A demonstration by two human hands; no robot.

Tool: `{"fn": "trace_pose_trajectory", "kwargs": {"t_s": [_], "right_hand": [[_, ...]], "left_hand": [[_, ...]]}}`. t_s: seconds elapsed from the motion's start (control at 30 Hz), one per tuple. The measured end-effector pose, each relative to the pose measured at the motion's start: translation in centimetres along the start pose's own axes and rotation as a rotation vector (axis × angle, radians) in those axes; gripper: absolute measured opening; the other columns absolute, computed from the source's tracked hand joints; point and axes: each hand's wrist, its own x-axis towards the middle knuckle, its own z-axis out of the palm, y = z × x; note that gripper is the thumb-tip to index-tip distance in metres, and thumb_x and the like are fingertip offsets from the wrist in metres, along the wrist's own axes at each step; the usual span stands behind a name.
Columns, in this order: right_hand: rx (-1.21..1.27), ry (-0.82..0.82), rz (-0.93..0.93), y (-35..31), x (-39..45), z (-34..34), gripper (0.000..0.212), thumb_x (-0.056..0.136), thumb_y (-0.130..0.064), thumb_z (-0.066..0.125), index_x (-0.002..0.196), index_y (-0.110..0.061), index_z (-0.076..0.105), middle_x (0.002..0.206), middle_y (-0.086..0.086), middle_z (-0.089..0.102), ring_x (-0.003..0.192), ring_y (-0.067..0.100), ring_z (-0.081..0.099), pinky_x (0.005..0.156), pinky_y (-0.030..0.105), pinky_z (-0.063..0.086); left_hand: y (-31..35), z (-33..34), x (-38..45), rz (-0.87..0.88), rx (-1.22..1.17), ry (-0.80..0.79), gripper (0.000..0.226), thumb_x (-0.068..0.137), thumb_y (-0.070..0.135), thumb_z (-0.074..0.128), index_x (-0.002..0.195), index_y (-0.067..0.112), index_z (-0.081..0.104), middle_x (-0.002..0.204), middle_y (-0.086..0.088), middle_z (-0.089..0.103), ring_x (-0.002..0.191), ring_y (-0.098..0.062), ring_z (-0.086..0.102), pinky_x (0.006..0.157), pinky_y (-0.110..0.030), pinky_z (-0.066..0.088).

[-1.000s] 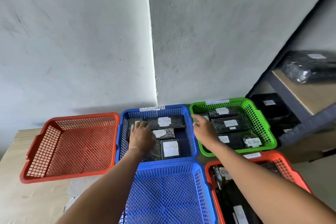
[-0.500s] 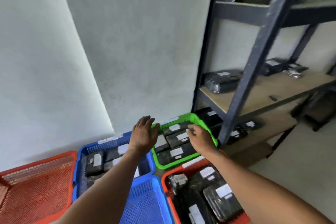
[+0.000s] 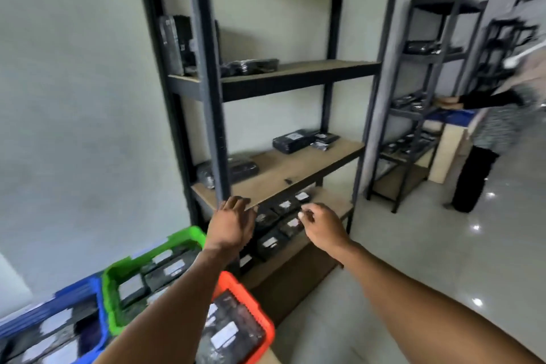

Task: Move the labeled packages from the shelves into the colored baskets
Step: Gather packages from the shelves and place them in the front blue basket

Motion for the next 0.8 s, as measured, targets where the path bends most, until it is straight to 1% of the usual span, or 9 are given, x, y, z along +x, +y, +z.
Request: {"fn": "trace_pose_trajectory", "kwargs": {"t_s": [0.07, 0.17, 0.23, 0.33, 0.43, 0.53, 0.6, 0.7, 0.8], "right_hand": [[-0.002, 0.018, 0.013, 2.2, 0.1, -4.0, 0.033, 0.097, -0.033, 0.058, 0.122, -0.013, 0.066, 0.121, 0.007, 0.068, 0.112, 0.025, 0.064, 0.096, 0.037, 0.051], [-0.01, 0.065, 0.02, 4.9, 0.9, -8.7, 0.03, 0.097, -0.028, 0.059, 0.124, -0.014, 0.065, 0.123, 0.004, 0.067, 0.113, 0.021, 0.063, 0.097, 0.035, 0.051], [-0.012, 0.078, 0.043, 6.6, 1.8, -11.1, 0.032, 0.098, -0.028, 0.058, 0.127, -0.015, 0.063, 0.125, 0.002, 0.065, 0.113, 0.019, 0.062, 0.096, 0.032, 0.05], [-0.048, 0.089, 0.062, 8.7, 3.9, -13.6, 0.034, 0.098, -0.03, 0.058, 0.13, -0.016, 0.062, 0.127, 0.001, 0.063, 0.115, 0.019, 0.06, 0.095, 0.028, 0.047], [-0.065, 0.081, 0.08, 11.5, 7.4, -15.0, 0.036, 0.097, -0.032, 0.059, 0.13, -0.016, 0.062, 0.129, 0.002, 0.064, 0.117, 0.019, 0.06, 0.098, 0.028, 0.047], [-0.031, 0.043, 0.093, 14.1, 11.7, -16.1, 0.034, 0.097, -0.032, 0.06, 0.128, -0.018, 0.062, 0.129, 0.0, 0.064, 0.122, 0.018, 0.059, 0.102, 0.033, 0.048], [-0.019, 0.025, 0.094, 15.7, 15.4, -17.0, 0.034, 0.098, -0.032, 0.06, 0.13, -0.02, 0.061, 0.132, -0.003, 0.062, 0.124, 0.016, 0.057, 0.104, 0.034, 0.047], [-0.015, -0.009, 0.102, 17.9, 21.4, -17.9, 0.034, 0.098, -0.031, 0.06, 0.13, -0.02, 0.061, 0.132, -0.003, 0.061, 0.121, 0.016, 0.057, 0.104, 0.034, 0.047], [-0.004, -0.016, 0.114, 19.7, 27.9, -18.6, 0.034, 0.097, -0.033, 0.062, 0.128, -0.02, 0.062, 0.129, -0.001, 0.064, 0.116, 0.016, 0.06, 0.101, 0.034, 0.049]], "left_hand": [[3.7, 1.8, 1.8, 0.033, -0.008, -0.004, 0.045, 0.098, 0.049, 0.044, 0.119, 0.017, 0.067, 0.116, -0.004, 0.067, 0.102, -0.03, 0.065, 0.087, -0.04, 0.054], [8.4, 4.0, 4.8, 0.084, -0.003, -0.001, 0.037, 0.099, 0.044, 0.05, 0.124, 0.02, 0.064, 0.12, -0.004, 0.066, 0.103, -0.028, 0.065, 0.085, -0.039, 0.055], [10.6, 5.6, 7.0, 0.109, -0.006, -0.014, 0.04, 0.1, 0.047, 0.047, 0.126, 0.021, 0.063, 0.123, -0.002, 0.064, 0.105, -0.026, 0.064, 0.086, -0.038, 0.055], [12.4, 8.4, 10.8, 0.082, -0.029, -0.048, 0.047, 0.1, 0.055, 0.039, 0.13, 0.024, 0.059, 0.129, 0.001, 0.06, 0.112, -0.021, 0.061, 0.094, -0.037, 0.053], [13.5, 12.0, 15.0, 0.052, -0.048, -0.052, 0.047, 0.101, 0.054, 0.041, 0.133, 0.024, 0.058, 0.132, 0.0, 0.059, 0.114, -0.022, 0.06, 0.097, -0.036, 0.051], [14.1, 15.6, 19.2, 0.024, -0.05, -0.065, 0.046, 0.101, 0.051, 0.043, 0.133, 0.022, 0.058, 0.133, -0.002, 0.059, 0.117, -0.024, 0.058, 0.097, -0.036, 0.05], [14.1, 18.3, 22.5, 0.002, -0.043, -0.079, 0.047, 0.101, 0.051, 0.043, 0.136, 0.022, 0.057, 0.136, -0.001, 0.057, 0.121, -0.023, 0.056, 0.1, -0.036, 0.048], [13.5, 21.7, 27.9, -0.032, -0.025, -0.092, 0.05, 0.101, 0.052, 0.042, 0.139, 0.023, 0.055, 0.14, 0.0, 0.055, 0.126, -0.022, 0.054, 0.105, -0.035, 0.045], [12.8, 24.6, 33.4, -0.073, -0.006, -0.068, 0.048, 0.1, 0.05, 0.045, 0.137, 0.021, 0.056, 0.137, -0.003, 0.058, 0.122, -0.024, 0.057, 0.1, -0.037, 0.048]]}}
